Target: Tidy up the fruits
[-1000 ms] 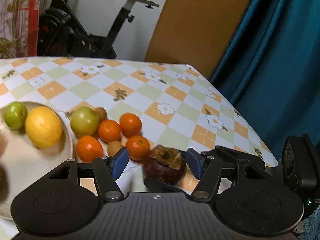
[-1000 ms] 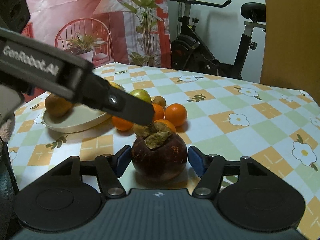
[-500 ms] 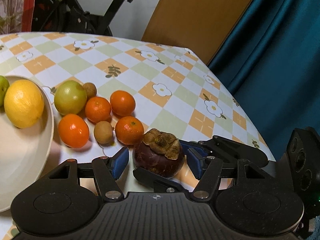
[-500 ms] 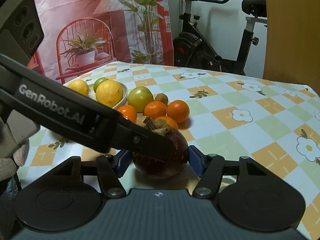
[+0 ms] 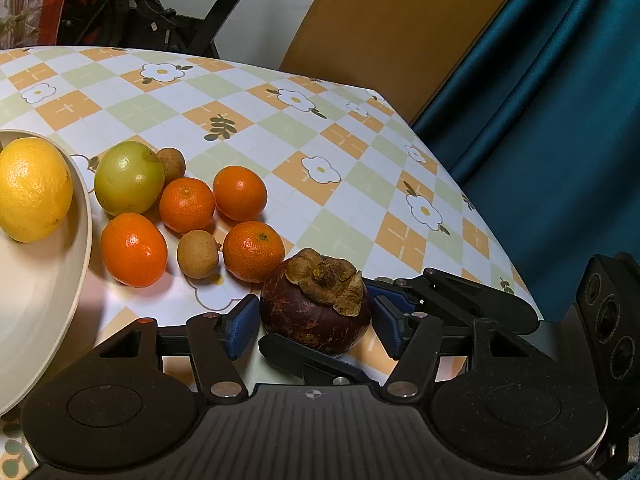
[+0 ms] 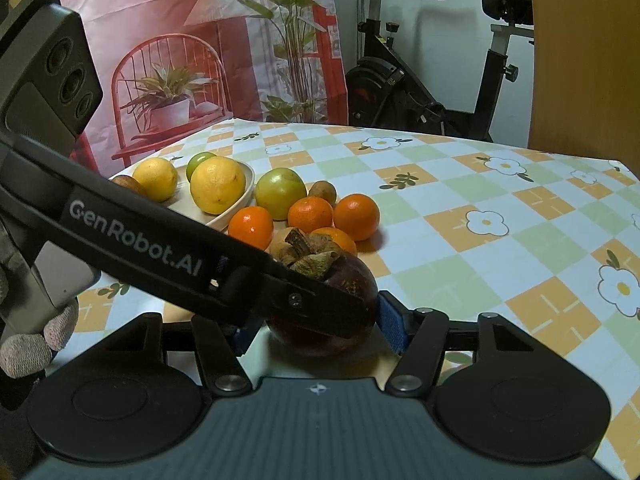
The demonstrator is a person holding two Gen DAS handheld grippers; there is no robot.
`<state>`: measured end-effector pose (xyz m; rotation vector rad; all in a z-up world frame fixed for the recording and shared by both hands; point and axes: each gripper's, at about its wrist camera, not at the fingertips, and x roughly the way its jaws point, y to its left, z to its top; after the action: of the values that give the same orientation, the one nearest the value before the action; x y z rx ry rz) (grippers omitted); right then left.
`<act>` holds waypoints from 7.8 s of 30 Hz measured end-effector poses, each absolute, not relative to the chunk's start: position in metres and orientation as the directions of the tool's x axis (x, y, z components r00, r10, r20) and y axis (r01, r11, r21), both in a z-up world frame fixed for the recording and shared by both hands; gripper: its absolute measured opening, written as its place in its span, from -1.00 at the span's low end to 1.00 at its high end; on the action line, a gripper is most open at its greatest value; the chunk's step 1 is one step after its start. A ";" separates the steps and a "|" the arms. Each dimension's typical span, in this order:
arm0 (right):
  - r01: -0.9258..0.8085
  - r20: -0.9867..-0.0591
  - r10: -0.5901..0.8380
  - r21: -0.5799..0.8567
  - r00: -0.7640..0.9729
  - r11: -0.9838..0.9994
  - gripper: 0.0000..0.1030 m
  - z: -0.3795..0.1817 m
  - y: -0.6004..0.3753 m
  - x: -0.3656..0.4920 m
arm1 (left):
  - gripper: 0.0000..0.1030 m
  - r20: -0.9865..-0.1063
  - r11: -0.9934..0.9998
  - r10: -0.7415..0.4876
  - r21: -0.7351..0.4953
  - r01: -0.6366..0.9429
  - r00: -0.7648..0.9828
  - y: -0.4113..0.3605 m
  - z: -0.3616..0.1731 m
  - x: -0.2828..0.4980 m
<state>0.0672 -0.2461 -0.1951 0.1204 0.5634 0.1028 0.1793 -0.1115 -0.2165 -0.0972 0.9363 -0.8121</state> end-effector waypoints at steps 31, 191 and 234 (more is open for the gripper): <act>-0.262 -0.518 0.285 0.118 0.806 0.958 0.23 -0.151 -0.173 0.131 | 0.25 -0.620 0.831 -0.555 -0.381 0.405 0.554 -0.007 -0.173 0.186; 0.052 -0.464 0.075 0.255 0.883 0.966 -0.21 -0.190 -0.284 0.087 | -0.53 -0.658 0.754 -0.571 -0.184 0.630 0.491 -0.101 -0.188 0.204; 0.071 -0.470 0.079 0.294 0.879 0.953 -0.21 -0.191 -0.291 0.082 | -0.52 -0.673 0.802 -0.474 -0.064 0.593 0.568 -0.121 -0.189 0.233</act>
<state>0.0823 -0.2912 -0.1906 0.3107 0.4994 0.0042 0.2333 -0.1211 -0.1890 0.1761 0.7343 -0.6305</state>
